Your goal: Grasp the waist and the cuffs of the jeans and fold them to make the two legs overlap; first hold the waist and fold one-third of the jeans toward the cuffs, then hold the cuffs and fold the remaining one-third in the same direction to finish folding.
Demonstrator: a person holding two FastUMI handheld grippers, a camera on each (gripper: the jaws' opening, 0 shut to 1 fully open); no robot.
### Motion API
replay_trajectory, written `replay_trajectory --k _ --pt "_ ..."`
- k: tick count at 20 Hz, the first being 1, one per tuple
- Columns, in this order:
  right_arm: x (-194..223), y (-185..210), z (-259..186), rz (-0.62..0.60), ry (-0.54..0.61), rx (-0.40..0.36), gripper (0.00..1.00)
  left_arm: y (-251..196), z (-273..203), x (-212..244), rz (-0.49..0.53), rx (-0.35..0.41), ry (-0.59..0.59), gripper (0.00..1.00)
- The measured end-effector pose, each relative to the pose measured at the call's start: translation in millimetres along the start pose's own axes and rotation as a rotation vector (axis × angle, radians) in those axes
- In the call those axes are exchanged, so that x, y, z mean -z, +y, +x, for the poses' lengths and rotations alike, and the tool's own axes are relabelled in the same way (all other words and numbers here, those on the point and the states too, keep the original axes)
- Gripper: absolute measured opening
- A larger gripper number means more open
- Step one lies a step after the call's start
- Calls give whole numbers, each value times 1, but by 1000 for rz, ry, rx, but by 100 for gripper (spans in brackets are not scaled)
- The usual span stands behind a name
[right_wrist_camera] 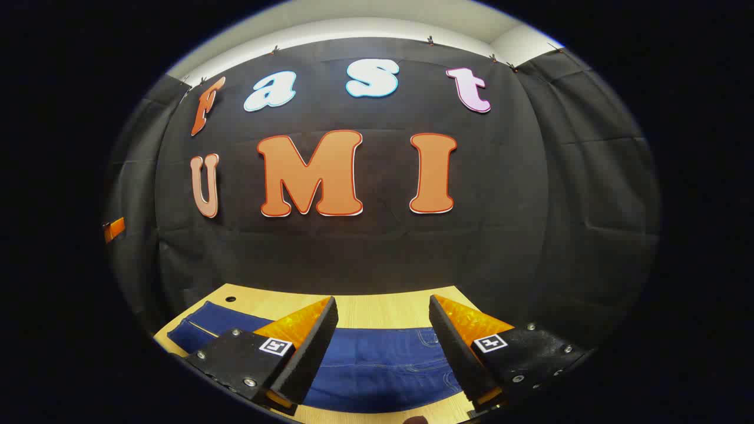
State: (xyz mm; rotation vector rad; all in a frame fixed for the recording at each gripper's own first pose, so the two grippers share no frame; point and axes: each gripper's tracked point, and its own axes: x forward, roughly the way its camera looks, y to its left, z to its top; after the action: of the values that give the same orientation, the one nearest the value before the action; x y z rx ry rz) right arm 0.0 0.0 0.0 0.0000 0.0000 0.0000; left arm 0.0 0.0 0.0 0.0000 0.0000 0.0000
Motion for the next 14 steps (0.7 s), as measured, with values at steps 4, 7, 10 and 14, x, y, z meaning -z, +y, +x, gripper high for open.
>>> replay_trajectory --k 4,7,10,14 --pt "-2 1 -3 -25 -1 6 96 0 -1 3 14 13 6 94" --pt "-3 -2 -7 -30 -6 13 96 -4 1 11 28 32 29 97" --pt "-4 -3 -8 -30 -3 17 96 -4 2 12 32 25 33 94" --pt "-2 -1 -6 -19 9 9 96 -6 4 13 30 32 30 94"
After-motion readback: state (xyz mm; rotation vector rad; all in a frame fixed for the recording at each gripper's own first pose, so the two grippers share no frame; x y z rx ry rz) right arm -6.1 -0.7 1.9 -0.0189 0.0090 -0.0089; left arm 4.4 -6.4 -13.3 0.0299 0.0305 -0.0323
